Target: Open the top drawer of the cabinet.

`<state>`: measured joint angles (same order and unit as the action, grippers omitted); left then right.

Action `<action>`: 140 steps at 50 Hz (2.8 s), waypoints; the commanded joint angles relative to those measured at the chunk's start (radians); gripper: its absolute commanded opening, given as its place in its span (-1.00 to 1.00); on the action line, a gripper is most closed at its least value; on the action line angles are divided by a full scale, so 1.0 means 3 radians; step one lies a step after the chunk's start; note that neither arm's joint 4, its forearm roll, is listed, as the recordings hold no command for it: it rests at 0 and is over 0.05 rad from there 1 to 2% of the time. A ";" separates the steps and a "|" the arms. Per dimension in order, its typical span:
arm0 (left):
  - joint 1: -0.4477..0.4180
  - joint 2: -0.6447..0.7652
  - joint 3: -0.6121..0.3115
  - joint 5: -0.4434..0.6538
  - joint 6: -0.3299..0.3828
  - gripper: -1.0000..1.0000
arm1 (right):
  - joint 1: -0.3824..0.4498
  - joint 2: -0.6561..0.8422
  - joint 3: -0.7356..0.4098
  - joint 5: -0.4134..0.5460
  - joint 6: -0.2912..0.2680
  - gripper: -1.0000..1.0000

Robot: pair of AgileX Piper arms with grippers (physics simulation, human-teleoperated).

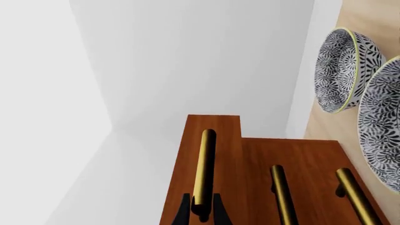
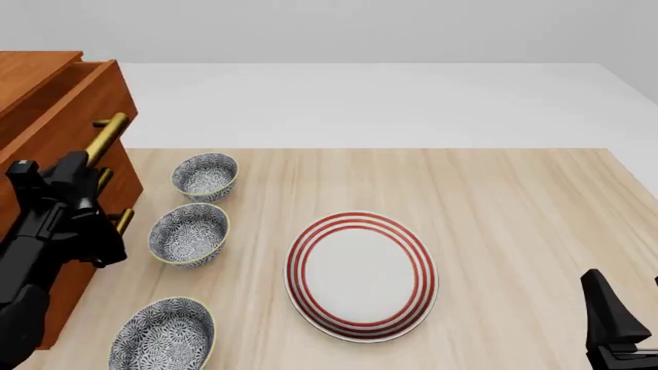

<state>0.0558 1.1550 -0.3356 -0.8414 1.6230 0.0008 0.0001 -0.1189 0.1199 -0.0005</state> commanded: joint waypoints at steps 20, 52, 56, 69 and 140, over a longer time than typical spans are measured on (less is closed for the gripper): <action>0.0022 -0.0130 0.0038 -0.0027 0.0033 -1.00 | 0.0000 0.0000 0.0000 0.0000 0.0001 1.00; -0.0059 -0.2507 0.0425 0.1936 -0.0082 1.00 | 0.0000 0.0000 0.0000 0.0000 0.0001 1.00; -0.0095 -0.2661 0.0297 0.2150 -0.0221 1.00 | 0.0000 0.0000 0.0000 0.0000 0.0000 1.00; -0.0362 -0.2611 -0.0573 0.2694 -0.1223 1.00 | 0.0000 0.0000 0.0000 0.0000 0.0001 1.00; 0.0084 -0.1236 -0.3241 0.5580 -0.5190 1.00 | 0.0000 0.0000 0.0000 0.0000 0.0000 1.00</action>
<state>0.0865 0.7452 -1.2952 0.8007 0.1265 0.0007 0.0001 -0.1189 0.1199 -0.0006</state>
